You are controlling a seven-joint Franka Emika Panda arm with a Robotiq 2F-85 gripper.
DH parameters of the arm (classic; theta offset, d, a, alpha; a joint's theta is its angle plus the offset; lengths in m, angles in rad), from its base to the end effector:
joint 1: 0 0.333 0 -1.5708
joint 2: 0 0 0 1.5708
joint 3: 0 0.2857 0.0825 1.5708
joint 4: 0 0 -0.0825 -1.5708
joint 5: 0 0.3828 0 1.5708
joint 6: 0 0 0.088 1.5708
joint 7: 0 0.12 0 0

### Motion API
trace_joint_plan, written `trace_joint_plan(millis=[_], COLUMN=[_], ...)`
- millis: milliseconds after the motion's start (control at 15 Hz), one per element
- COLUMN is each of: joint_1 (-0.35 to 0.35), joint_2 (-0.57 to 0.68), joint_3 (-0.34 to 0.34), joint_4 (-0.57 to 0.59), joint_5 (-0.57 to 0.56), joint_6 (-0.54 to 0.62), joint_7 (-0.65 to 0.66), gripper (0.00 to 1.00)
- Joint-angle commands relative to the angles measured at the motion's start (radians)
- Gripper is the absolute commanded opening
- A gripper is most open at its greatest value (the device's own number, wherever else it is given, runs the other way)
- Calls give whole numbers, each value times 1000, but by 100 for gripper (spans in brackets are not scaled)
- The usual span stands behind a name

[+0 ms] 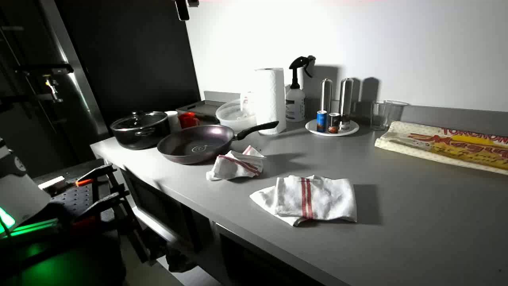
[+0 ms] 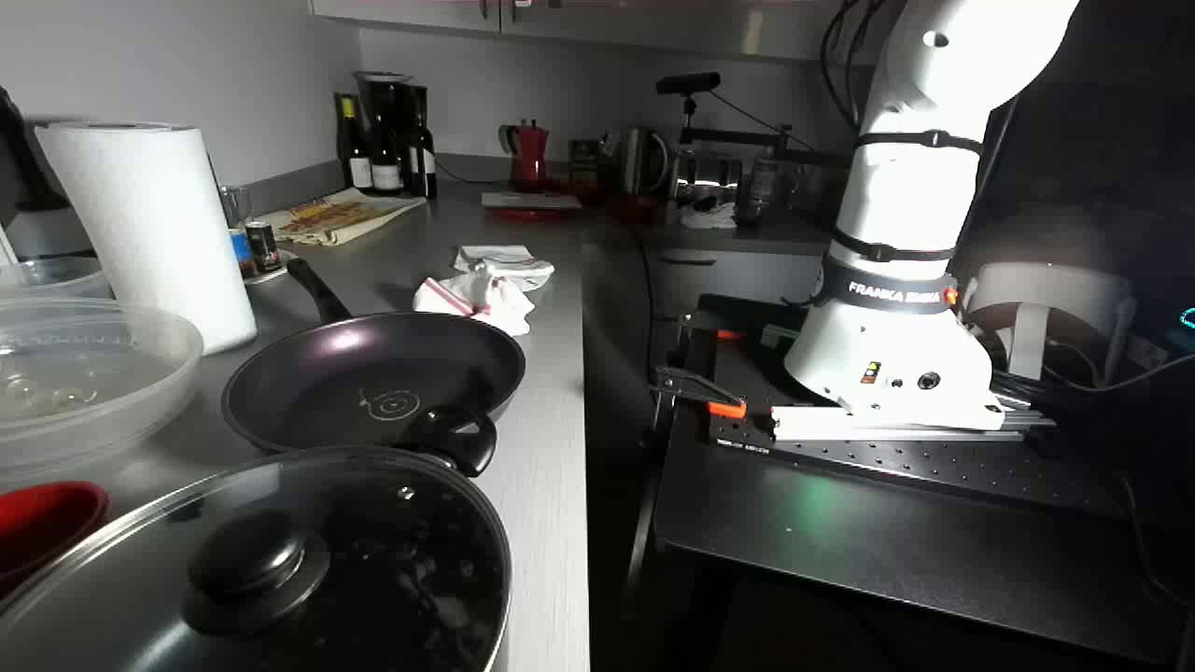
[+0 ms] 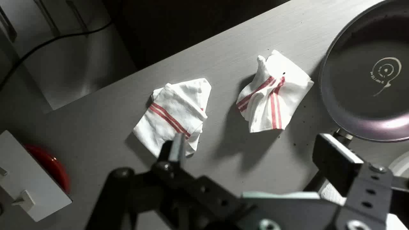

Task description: Clean the pan

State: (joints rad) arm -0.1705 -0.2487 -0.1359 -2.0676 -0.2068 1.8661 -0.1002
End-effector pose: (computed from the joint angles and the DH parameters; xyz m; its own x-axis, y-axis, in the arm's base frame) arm 0.4658 -0.1703 0.5005 0.9892 -0.1444 0.0241 -0.1464 -0.9746 0.1694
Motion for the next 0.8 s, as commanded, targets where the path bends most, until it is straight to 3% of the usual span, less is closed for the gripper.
trace_joint_plan(millis=[0,400,733], joint_1=[8,10,26], joint_2=[0,7,113], joint_3=[-7,-9,-15], joint_4=[2,5,39], joint_5=[-2,4,39], joint_6=[-2,3,83], joint_7=[1,-6,-53], gripper=[100,100,100])
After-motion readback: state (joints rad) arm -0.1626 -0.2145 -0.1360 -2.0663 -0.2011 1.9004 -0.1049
